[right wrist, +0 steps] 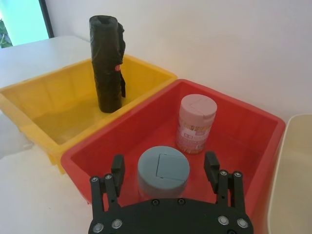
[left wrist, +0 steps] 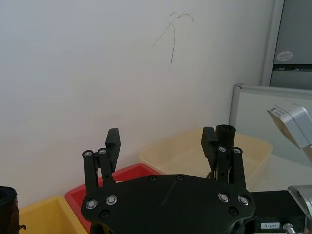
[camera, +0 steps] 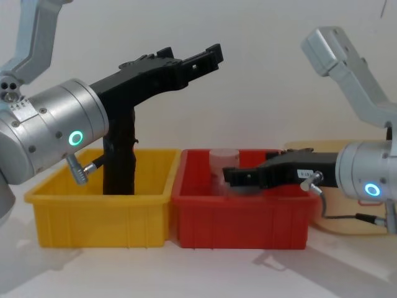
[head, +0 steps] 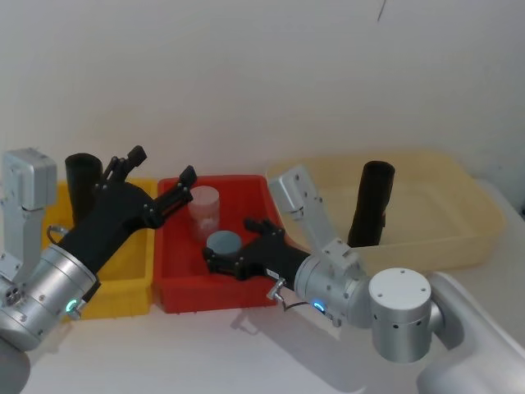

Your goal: Pick up the garbage bag with the one hand and transfer it to the other hand.

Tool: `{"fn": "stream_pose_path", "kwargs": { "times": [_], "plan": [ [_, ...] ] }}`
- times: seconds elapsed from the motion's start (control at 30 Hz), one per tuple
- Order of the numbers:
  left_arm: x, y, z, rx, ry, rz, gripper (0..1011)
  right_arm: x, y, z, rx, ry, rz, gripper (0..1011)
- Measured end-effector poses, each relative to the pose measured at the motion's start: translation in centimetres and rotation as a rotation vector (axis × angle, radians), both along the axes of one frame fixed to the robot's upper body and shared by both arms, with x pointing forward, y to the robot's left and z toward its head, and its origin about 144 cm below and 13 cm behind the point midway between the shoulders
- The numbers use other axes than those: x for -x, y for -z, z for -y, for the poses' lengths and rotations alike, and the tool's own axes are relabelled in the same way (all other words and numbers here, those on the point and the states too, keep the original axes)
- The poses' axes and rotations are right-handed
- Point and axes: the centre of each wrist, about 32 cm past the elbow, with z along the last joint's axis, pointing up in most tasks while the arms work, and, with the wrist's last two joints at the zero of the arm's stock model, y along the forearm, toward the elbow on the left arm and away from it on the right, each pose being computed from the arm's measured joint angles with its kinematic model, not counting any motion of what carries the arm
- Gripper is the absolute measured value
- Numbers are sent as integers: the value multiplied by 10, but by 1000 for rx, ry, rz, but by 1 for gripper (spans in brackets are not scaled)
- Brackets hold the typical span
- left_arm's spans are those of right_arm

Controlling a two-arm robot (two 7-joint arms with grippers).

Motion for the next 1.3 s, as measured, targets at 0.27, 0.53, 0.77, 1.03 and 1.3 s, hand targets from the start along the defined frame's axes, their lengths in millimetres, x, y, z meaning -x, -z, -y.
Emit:
{"fn": "stream_pose_path", "kwargs": {
  "times": [0.27,0.53,0.77,1.03,1.3],
  "plan": [
    [0,0,0,0,0,0,1001,-3,1,-2,-10,10,-22,1000],
    [0,0,0,0,0,0,1001,-6,2,-5,-1,13,-33,1000],
    [0,0,0,0,0,0,1001,-7,2,-7,12,11,-36,976],
    [0,0,0,0,0,0,1000,-7,2,-9,27,12,-38,806],
    [0,0,0,0,0,0,1001,-7,1,-9,29,15,-40,647]
  ]
}}
